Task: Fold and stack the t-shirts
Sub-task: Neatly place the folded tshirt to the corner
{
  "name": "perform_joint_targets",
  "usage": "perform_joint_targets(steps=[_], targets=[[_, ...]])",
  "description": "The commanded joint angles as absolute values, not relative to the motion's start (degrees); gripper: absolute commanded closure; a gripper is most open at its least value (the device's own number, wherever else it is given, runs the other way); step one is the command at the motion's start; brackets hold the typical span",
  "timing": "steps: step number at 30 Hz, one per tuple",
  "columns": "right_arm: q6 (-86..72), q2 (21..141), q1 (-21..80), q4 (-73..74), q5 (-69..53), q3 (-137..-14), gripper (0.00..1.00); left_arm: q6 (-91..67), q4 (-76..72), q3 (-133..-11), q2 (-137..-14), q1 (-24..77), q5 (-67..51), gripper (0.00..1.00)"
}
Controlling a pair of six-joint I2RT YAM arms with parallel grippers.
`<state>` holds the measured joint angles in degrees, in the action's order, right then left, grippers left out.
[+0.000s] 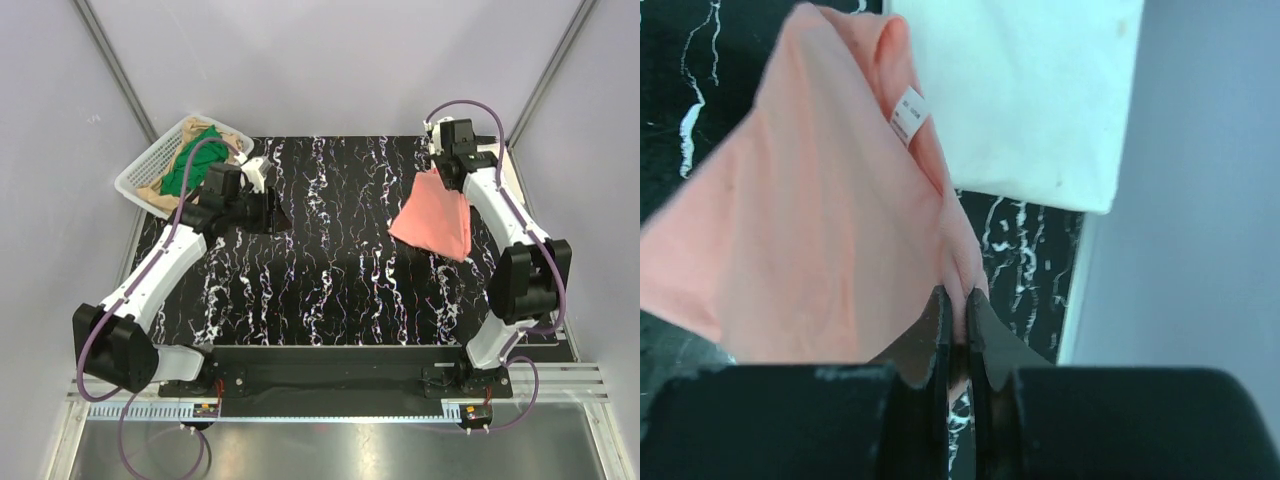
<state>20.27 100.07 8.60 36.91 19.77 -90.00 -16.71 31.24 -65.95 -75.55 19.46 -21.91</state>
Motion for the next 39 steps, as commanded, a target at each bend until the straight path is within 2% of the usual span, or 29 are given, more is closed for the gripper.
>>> perform_joint_targets(steps=[1, 7, 19, 25, 34, 39], targets=[[32.0, 95.6, 8.7, 28.4, 24.2, -87.9, 1.0, -16.7, 28.0, -65.5, -74.2, 19.3, -26.5, 0.46], [44.5, 93.3, 7.0, 17.9, 22.2, -84.7, 1.0, -17.0, 27.2, -64.2, -72.9, 19.3, -25.8, 0.44], [42.3, 100.3, 0.4, 10.1, 14.4, -92.3, 1.0, -16.5, 27.2, -63.6, -73.2, 19.3, -24.7, 0.43], [40.7, 101.1, -2.6, 4.4, 7.6, -91.9, 1.0, -16.3, 27.2, -63.5, -73.3, 19.3, -24.6, 0.43], [38.5, 99.9, -4.9, 0.7, 3.1, -91.5, 1.0, -16.3, 27.3, -63.3, -73.4, 19.3, -24.8, 0.43], [38.0, 103.8, -6.9, 0.6, 1.9, -94.0, 1.0, -16.2, 27.3, -63.1, -73.4, 19.3, -24.7, 0.43]])
